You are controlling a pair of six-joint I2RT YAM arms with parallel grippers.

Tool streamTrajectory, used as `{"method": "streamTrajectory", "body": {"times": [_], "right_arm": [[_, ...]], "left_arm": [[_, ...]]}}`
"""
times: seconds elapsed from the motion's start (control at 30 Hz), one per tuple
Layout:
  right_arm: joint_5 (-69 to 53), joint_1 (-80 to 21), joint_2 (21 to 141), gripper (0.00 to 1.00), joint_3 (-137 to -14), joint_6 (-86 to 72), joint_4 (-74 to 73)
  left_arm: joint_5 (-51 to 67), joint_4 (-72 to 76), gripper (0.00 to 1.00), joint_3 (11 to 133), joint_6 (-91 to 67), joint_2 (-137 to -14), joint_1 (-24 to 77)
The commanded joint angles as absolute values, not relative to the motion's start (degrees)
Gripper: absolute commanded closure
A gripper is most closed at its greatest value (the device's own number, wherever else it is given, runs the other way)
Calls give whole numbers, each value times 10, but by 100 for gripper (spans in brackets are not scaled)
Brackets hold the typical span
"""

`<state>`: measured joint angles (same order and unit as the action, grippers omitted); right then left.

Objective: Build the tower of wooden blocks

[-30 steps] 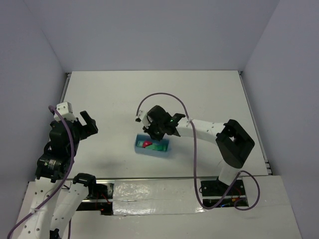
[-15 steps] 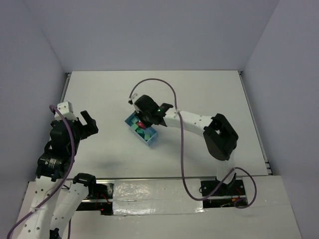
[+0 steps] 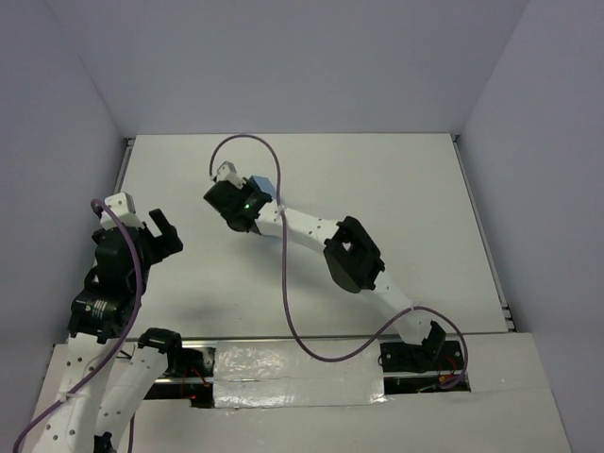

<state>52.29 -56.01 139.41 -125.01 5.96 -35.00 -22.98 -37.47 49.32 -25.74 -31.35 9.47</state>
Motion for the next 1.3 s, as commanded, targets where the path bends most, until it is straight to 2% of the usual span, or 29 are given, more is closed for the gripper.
{"method": "streamTrajectory", "body": {"times": [0.0,0.17,0.27,0.3,0.47,0.57,0.6,0.67,0.7,0.83,0.93,1.0,1.2,1.23,1.27], "right_arm": [[640,-602,1377,100,-1227,191,-236],[622,-629,1412,100,-1273,152,-290],[592,-638,1408,82,-1280,96,-318],[578,-643,1404,70,-1276,77,-324],[564,-654,1377,65,-1239,57,-305],[558,-657,1385,68,-1239,55,-308],[559,-658,1389,72,-1243,50,-315],[562,-659,1395,93,-1241,41,-316],[565,-663,1396,96,-1238,39,-315],[605,-681,1397,97,-1214,51,-293],[635,-695,1400,92,-1195,78,-257],[644,-703,1411,83,-1200,87,-257],[668,-721,1421,77,-1188,124,-222],[665,-722,1417,59,-1188,118,-232],[664,-722,1412,50,-1187,111,-236]], "left_arm": [[-243,-366,0,501,-262,-316,97],[-248,-367,0,500,-264,-312,96],[-246,-365,1,500,-262,-312,97],[-243,-364,0,501,-262,-313,97],[-239,-365,1,501,-260,-317,97],[-241,-365,0,500,-260,-314,97],[-242,-364,1,500,-260,-313,96],[-243,-365,1,500,-260,-309,97],[-243,-365,1,500,-260,-308,97],[-246,-366,0,501,-262,-308,97],[-253,-369,0,502,-265,-308,97],[-260,-372,0,503,-267,-308,97],[-288,-382,0,506,-279,-298,97],[-290,-383,0,506,-279,-294,97],[-295,-384,0,507,-281,-294,97]]}}
